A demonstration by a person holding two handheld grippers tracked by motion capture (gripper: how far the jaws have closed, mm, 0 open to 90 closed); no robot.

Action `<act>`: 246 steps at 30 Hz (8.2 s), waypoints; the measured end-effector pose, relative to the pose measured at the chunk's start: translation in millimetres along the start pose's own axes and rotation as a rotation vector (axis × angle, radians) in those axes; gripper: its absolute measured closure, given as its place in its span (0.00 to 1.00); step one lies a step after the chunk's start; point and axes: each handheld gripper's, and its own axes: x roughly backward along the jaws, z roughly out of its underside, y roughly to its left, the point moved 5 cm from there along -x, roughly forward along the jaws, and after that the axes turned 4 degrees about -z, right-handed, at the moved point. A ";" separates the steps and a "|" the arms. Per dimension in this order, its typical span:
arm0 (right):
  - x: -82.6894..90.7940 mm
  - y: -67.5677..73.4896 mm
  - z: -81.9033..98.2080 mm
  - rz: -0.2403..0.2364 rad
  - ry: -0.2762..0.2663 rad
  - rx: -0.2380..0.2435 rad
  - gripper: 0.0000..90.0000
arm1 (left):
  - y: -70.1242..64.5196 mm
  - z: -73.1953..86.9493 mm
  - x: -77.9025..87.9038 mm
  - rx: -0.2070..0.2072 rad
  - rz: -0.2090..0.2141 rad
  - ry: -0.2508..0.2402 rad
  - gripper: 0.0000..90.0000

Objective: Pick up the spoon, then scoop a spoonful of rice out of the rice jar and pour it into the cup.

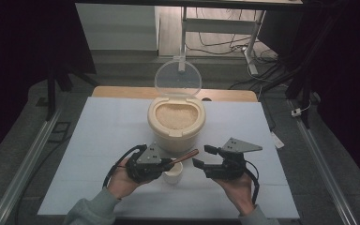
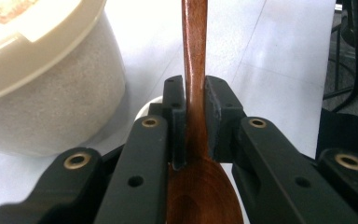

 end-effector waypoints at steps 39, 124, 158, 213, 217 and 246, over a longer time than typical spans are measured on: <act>-15.5 18.7 -2.7 -0.148 -0.138 -0.141 0.75 | -15.8 -7.2 -3.9 -0.081 -0.049 -0.010 0.88; 62.5 -38.5 -61.4 -0.087 -0.477 -0.085 0.92 | 51.3 149.5 45.3 0.346 -0.207 0.046 0.25; -4.4 -90.5 -111.3 0.218 -0.333 -0.039 0.92 | 51.5 150.9 38.9 0.353 -0.184 0.077 0.21; -44.0 -116.7 -66.8 0.039 -0.364 -0.609 0.92 | 51.4 150.4 39.3 0.342 -0.195 0.081 0.21; -39.4 -119.6 -65.9 0.020 -0.385 -0.655 0.92 | 51.0 150.3 38.7 0.341 -0.194 0.083 0.21; -19.1 -132.5 -64.0 -0.098 -0.421 -0.853 0.92 | 51.1 150.9 38.3 0.334 -0.189 0.087 0.21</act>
